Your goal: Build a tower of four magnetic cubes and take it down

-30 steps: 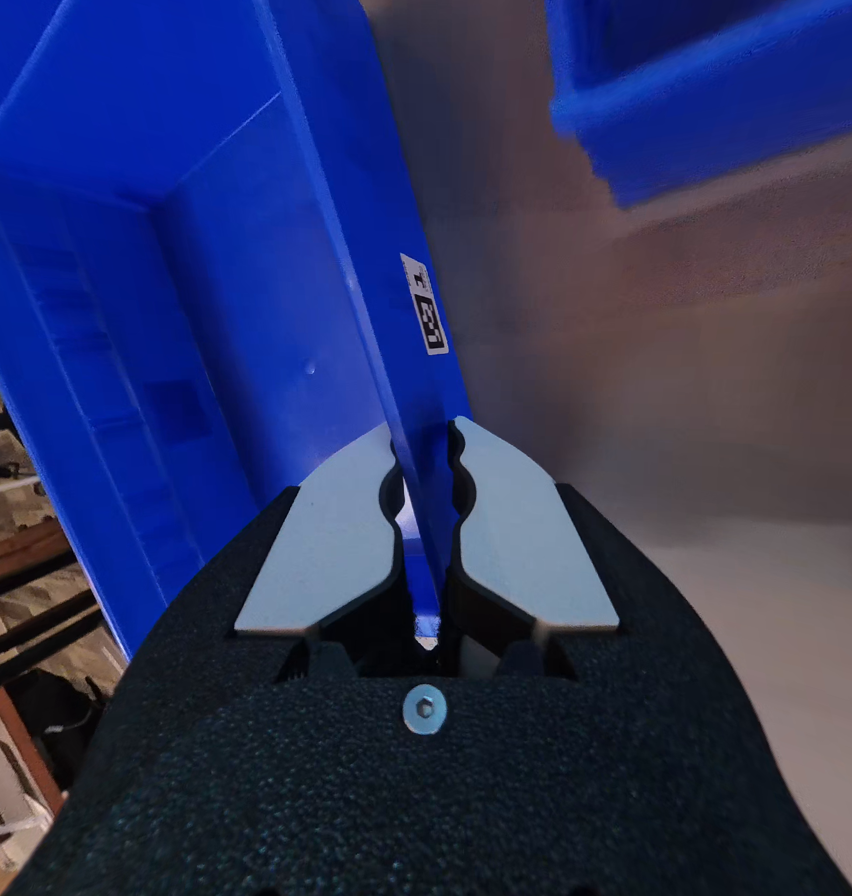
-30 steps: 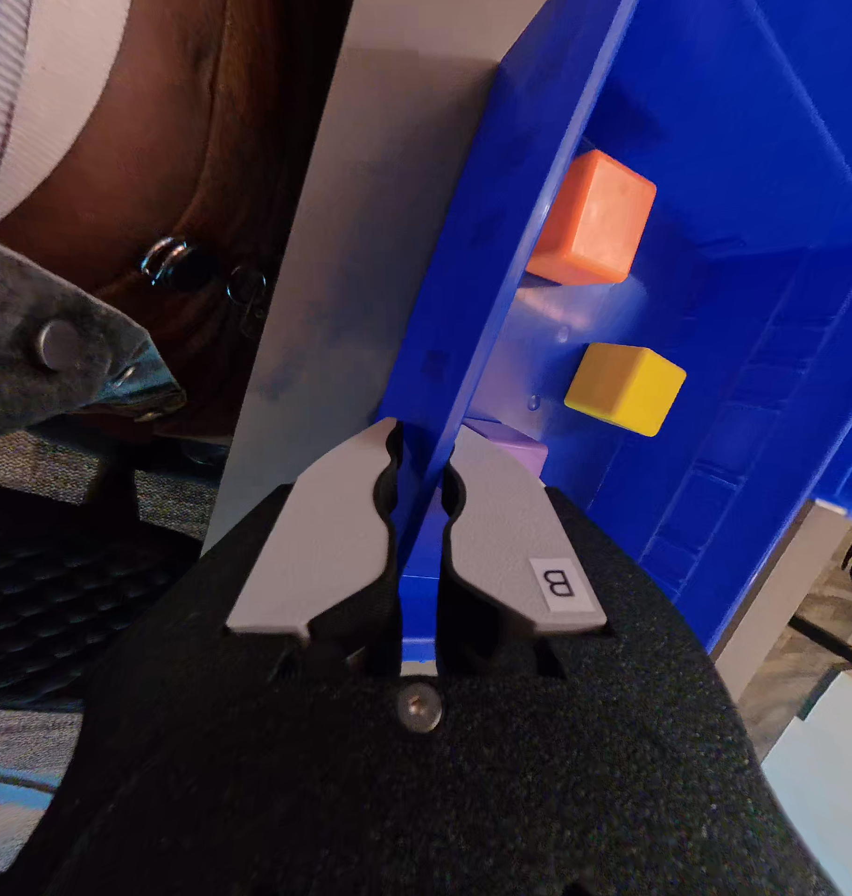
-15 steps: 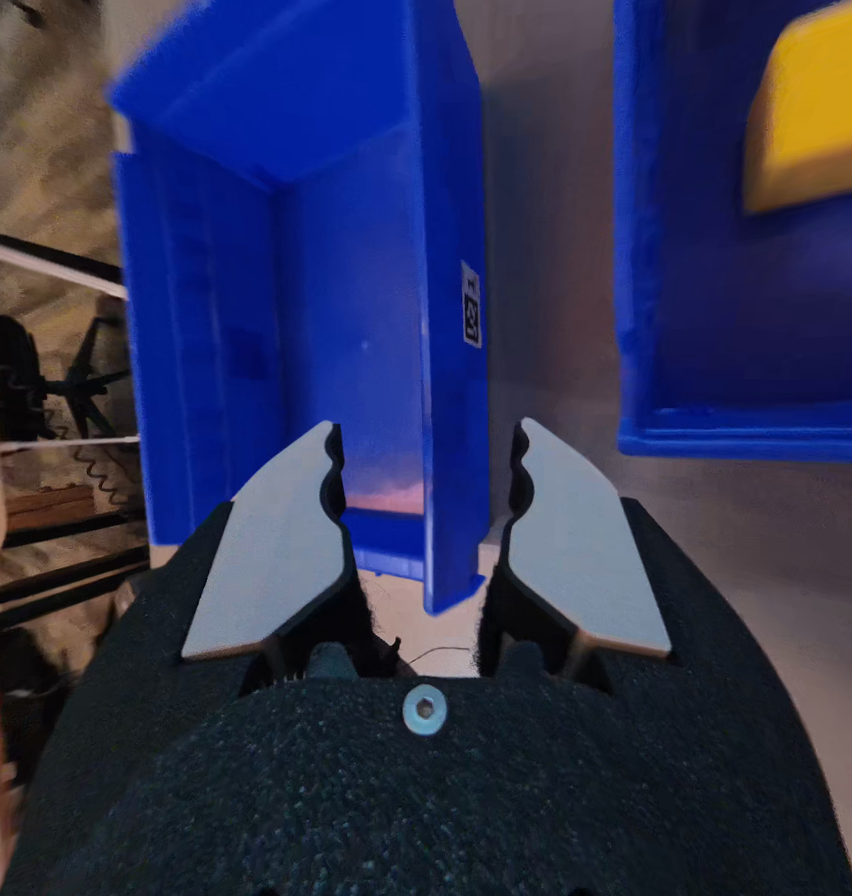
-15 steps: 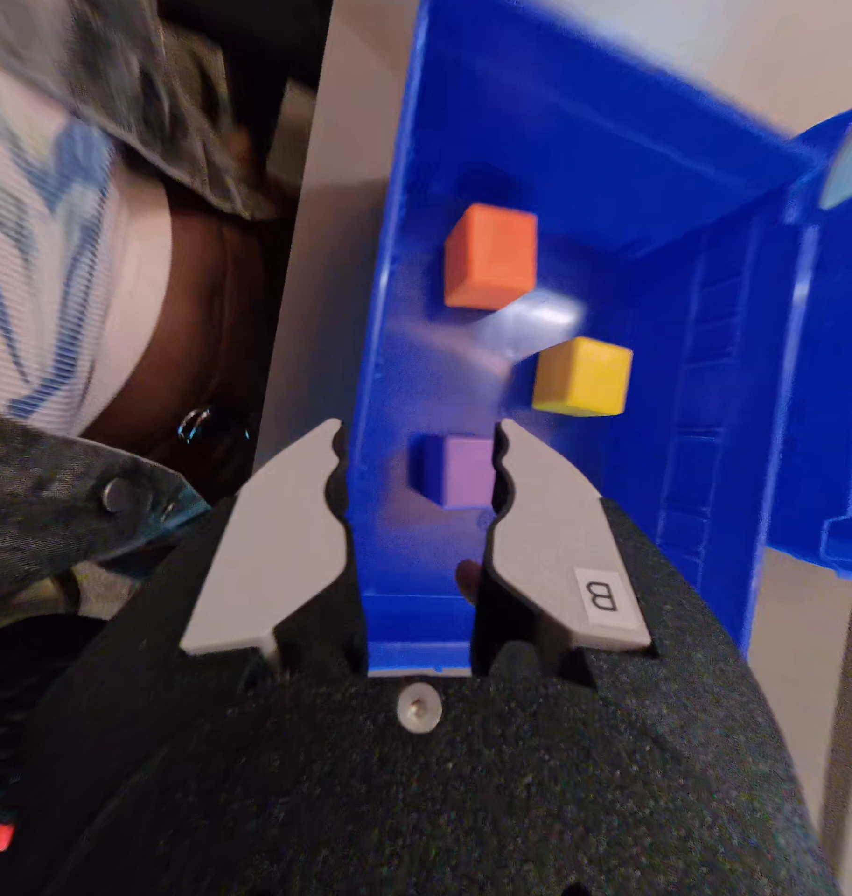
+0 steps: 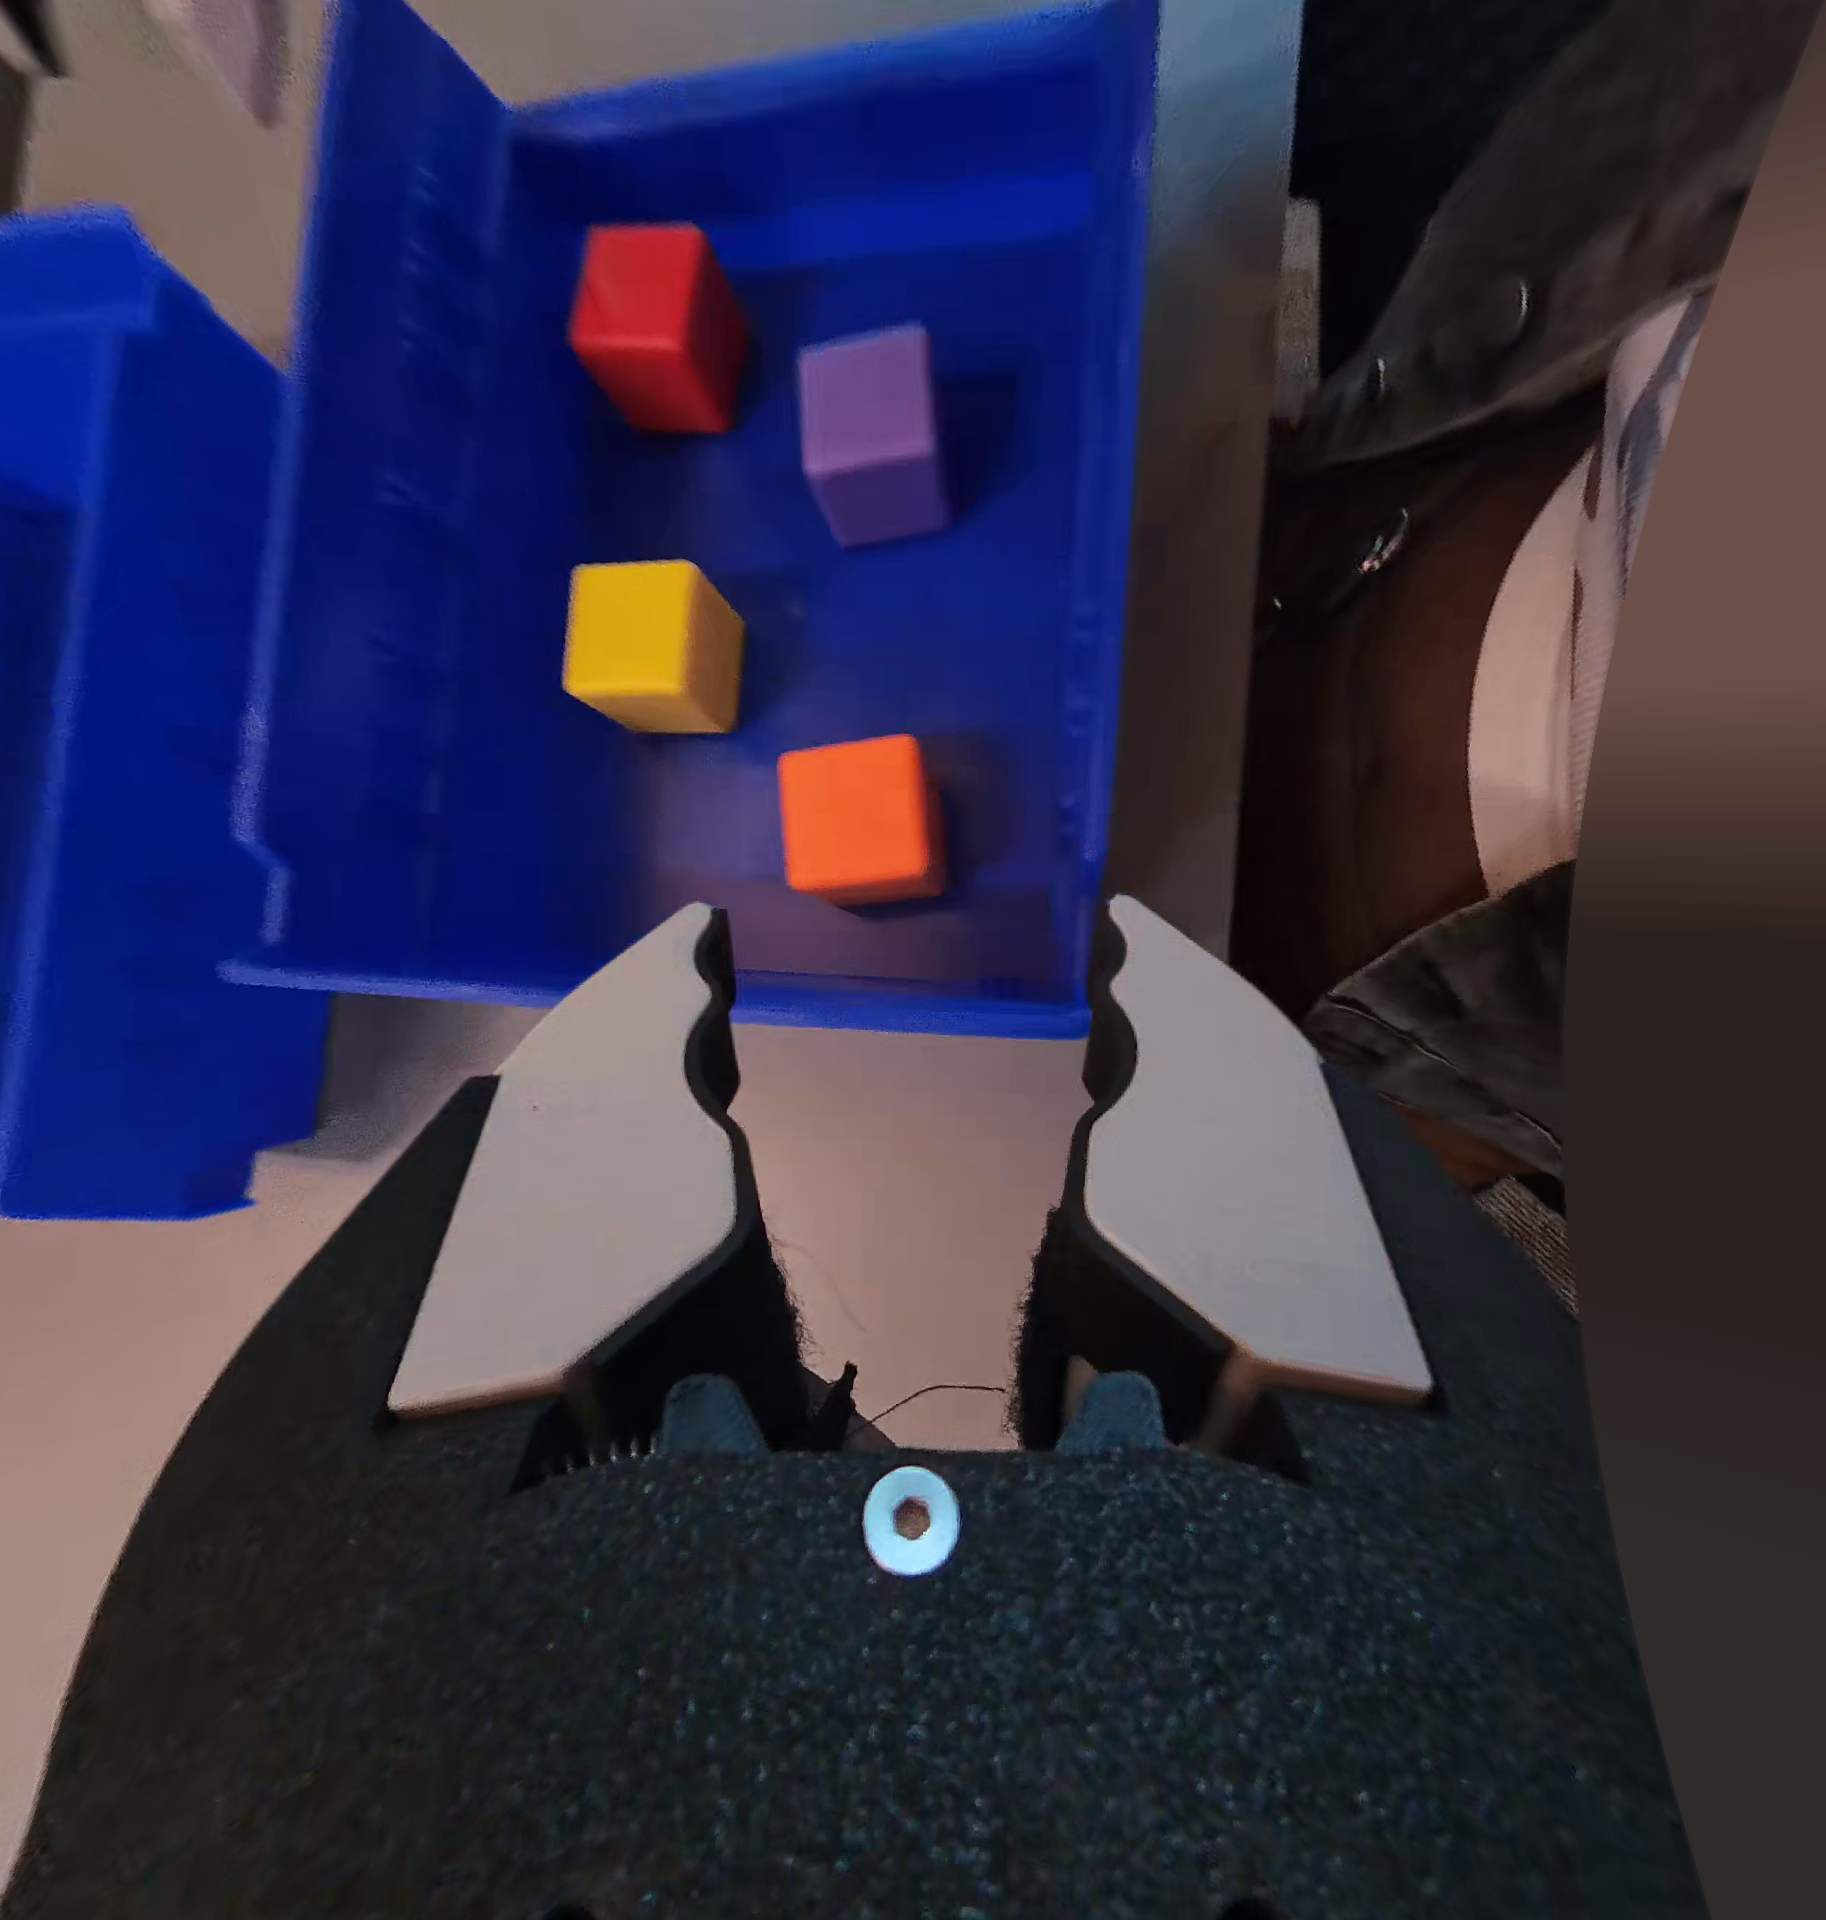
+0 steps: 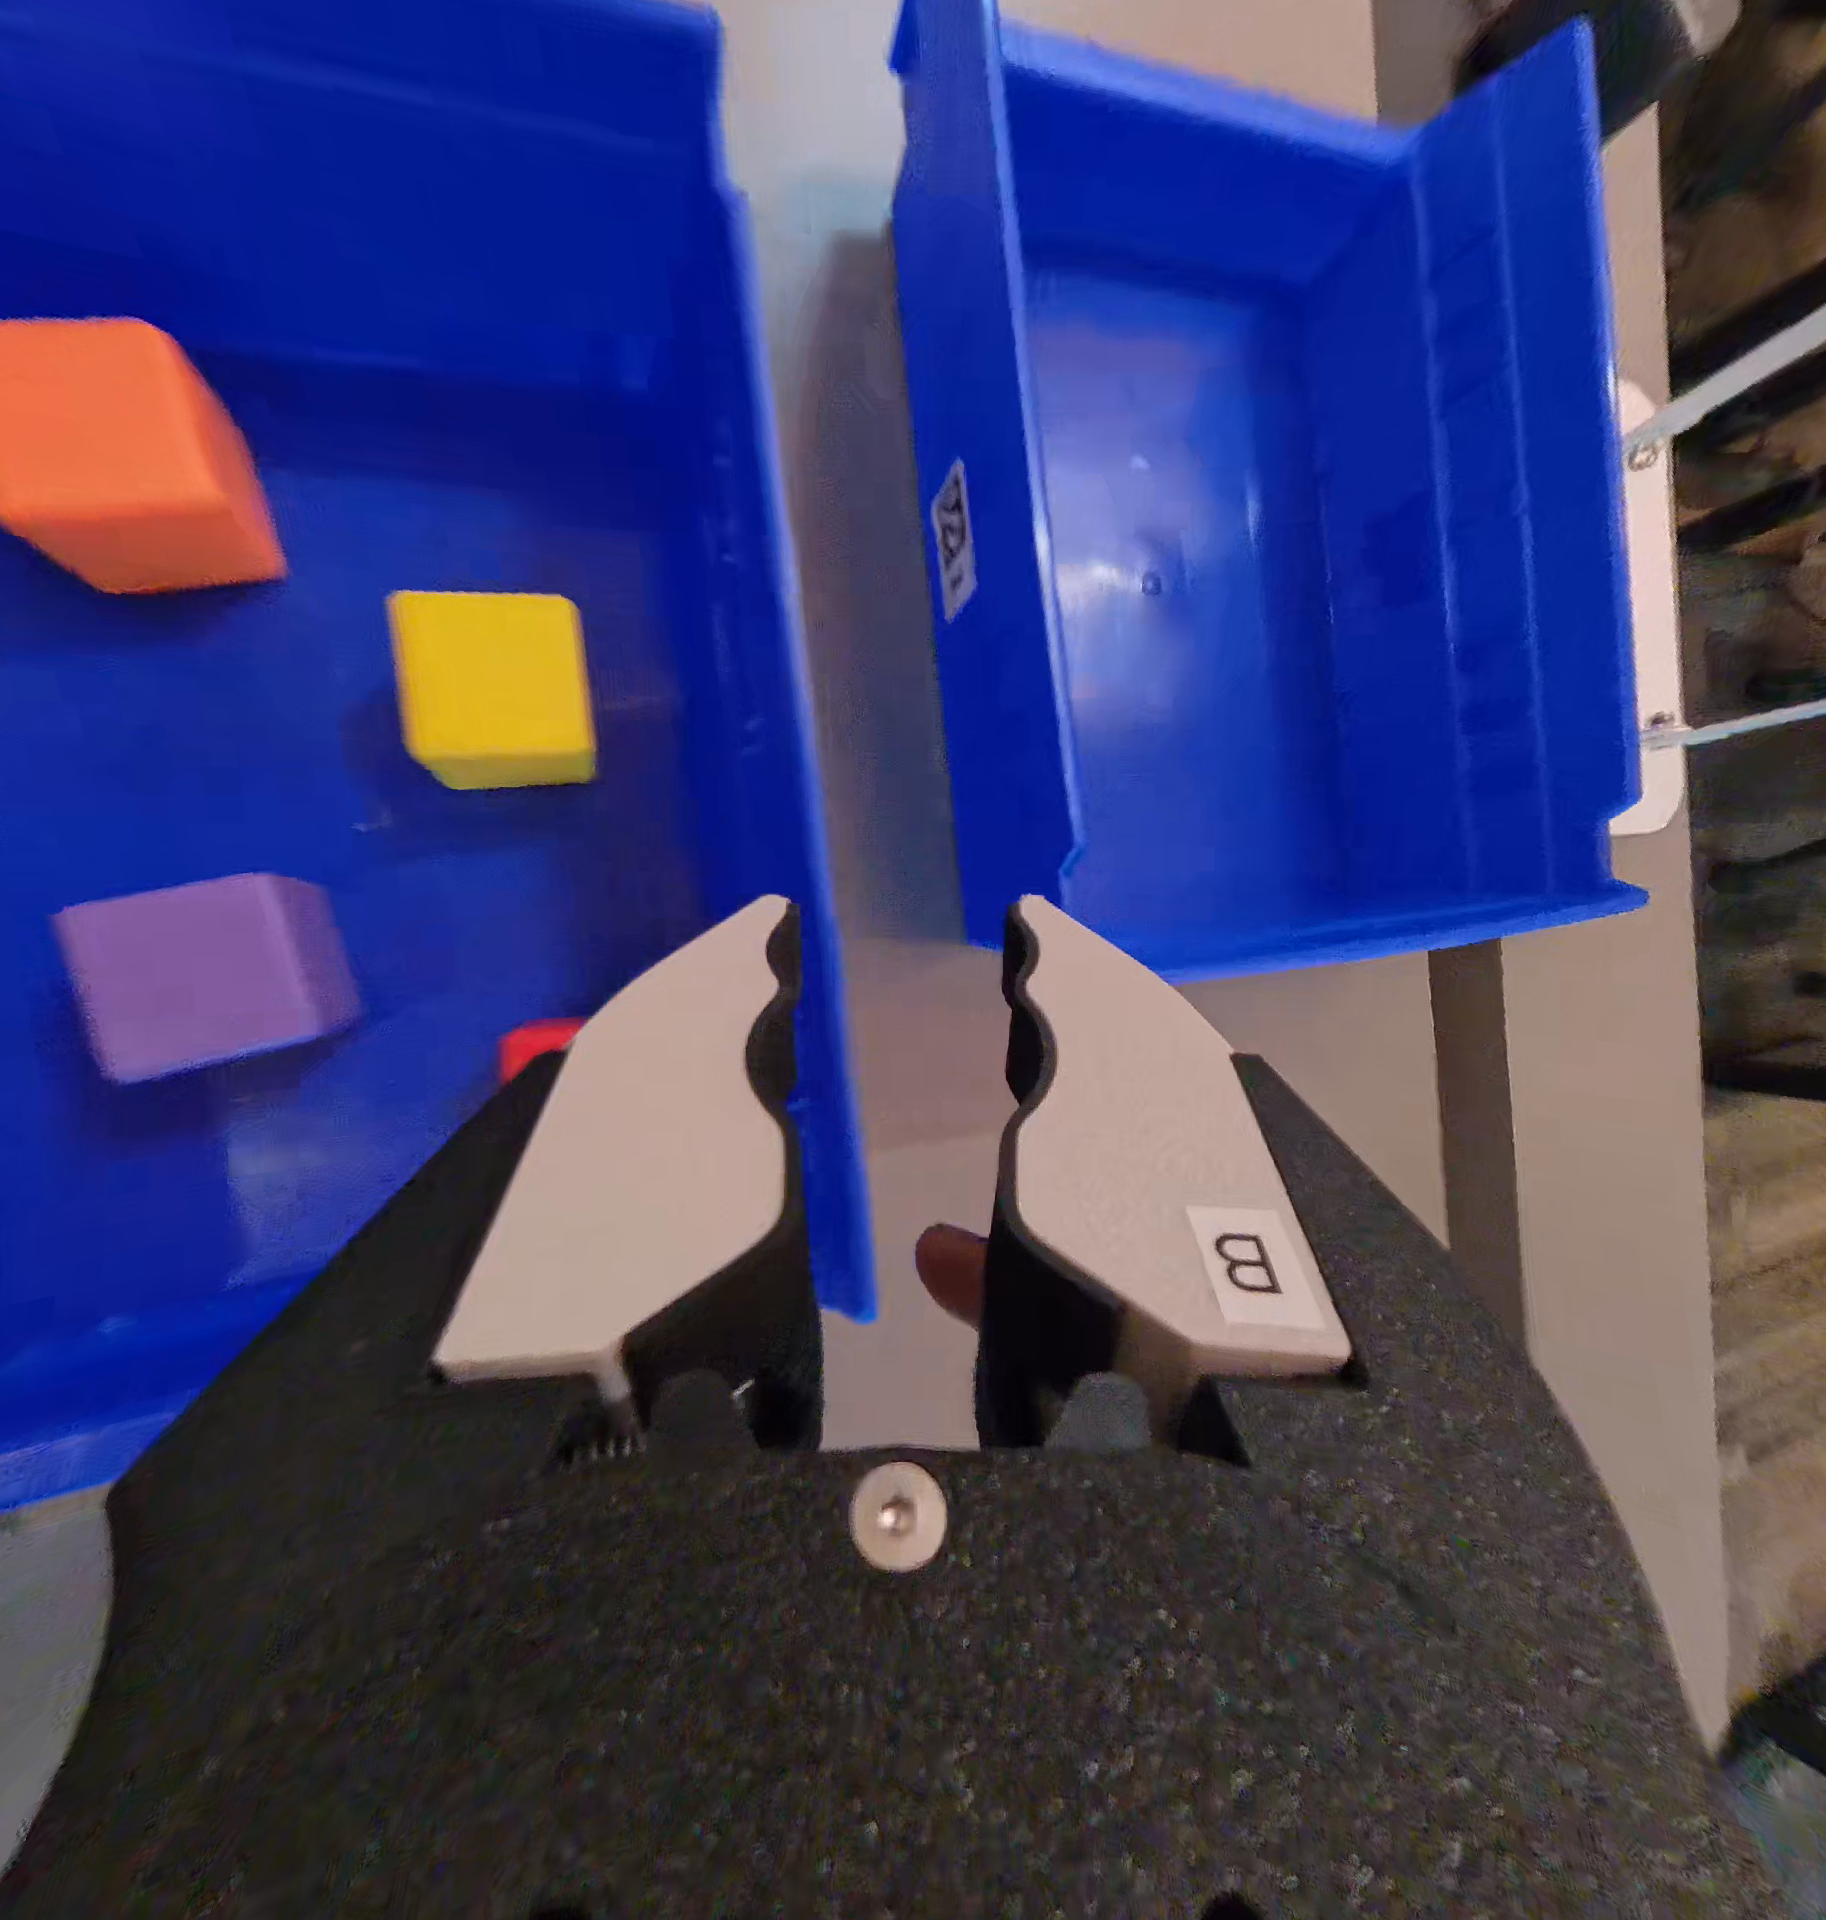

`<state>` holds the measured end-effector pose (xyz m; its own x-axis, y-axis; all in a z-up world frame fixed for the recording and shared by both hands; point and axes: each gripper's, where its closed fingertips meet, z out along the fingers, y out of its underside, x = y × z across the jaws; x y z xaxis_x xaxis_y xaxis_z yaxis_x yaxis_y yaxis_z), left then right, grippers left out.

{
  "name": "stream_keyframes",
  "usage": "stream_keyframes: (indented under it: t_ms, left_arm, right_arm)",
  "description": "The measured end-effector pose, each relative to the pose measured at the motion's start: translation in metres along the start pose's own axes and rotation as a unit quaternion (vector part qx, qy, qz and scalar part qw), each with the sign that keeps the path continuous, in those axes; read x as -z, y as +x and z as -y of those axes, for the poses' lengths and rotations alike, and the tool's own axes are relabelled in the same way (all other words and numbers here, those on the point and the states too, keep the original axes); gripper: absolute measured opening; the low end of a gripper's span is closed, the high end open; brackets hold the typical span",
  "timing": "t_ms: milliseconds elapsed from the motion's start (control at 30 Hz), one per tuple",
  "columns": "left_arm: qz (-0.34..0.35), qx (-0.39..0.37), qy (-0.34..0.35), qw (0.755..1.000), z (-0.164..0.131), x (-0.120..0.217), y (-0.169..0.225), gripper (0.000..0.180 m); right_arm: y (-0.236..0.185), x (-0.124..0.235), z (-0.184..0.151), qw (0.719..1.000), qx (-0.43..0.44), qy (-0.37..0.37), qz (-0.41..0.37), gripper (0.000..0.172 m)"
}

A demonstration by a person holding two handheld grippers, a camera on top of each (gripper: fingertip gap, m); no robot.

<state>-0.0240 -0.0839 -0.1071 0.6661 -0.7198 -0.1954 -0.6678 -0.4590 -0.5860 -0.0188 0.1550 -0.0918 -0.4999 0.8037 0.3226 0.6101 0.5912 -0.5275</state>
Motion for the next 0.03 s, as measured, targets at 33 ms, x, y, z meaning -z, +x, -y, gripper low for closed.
stream_keyframes:
  t_ms: [33]
  left_arm:
    - [-0.004,-0.001,-0.009,1.000,-0.0026,-0.0069,0.0074,0.065]
  right_arm:
    - [0.0079,-0.0086,-0.0036,1.000,0.004,-0.016,-0.006,0.037]
